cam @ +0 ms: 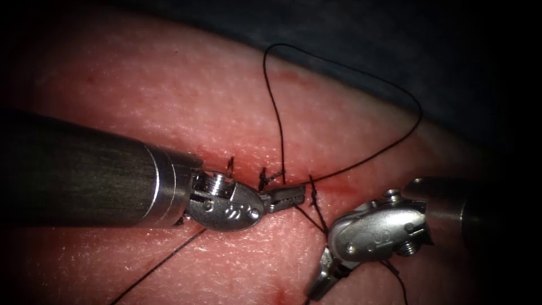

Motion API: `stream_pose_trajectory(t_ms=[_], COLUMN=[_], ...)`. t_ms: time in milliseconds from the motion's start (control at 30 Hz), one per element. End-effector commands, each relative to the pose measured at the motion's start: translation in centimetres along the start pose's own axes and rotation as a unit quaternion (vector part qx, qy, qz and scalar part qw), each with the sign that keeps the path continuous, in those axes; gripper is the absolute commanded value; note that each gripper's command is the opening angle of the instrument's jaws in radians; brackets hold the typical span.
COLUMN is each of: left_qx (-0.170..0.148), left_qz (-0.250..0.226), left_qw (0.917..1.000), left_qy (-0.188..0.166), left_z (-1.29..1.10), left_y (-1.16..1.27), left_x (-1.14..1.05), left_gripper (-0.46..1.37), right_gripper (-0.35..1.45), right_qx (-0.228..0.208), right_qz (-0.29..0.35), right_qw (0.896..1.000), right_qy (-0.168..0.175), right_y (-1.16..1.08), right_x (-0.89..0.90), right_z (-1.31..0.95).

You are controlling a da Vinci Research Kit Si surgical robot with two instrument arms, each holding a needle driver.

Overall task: Wound Closure
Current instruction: Grasp the suture tail with the right hand, then tie the knot by pulling down with the left hand and up with the right hand

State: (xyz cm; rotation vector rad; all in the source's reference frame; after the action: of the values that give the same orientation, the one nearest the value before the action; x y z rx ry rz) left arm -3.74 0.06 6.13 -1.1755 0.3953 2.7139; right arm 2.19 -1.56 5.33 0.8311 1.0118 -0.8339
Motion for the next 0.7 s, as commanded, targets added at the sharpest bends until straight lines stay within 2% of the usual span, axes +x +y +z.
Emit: stream_pose_trajectory(t_ms=[33, 200, 467, 700], left_qx=[-0.003, -0.003, -0.001, 0.002], left_qz=[0.0, 0.001, 0.002, 0.003], left_qw=[1.0, 1.0, 1.0, 1.0], left_qy=[0.0, 0.0, -0.002, -0.005], left_z=[-0.01, -0.05, -0.17, -0.27], left_y=[0.0, 0.0, 0.03, 0.05], left_x=[-0.01, -0.03, -0.05, -0.08], left_gripper=[-0.35, -0.35, -0.35, -0.35], right_gripper=[-0.35, -0.35, -0.35, -0.35], right_qx=[-0.02, -0.063, -0.11, -0.144], right_qz=[0.0, 0.008, 0.054, 0.075], right_qw=[1.0, 0.997, 0.991, 0.981], right_qy=[0.012, 0.037, 0.059, 0.11], right_y=[0.02, 0.11, 0.2, 0.24], right_x=[-0.01, -0.09, -0.35, -0.41], right_z=[-0.06, -0.27, -0.49, -0.66])
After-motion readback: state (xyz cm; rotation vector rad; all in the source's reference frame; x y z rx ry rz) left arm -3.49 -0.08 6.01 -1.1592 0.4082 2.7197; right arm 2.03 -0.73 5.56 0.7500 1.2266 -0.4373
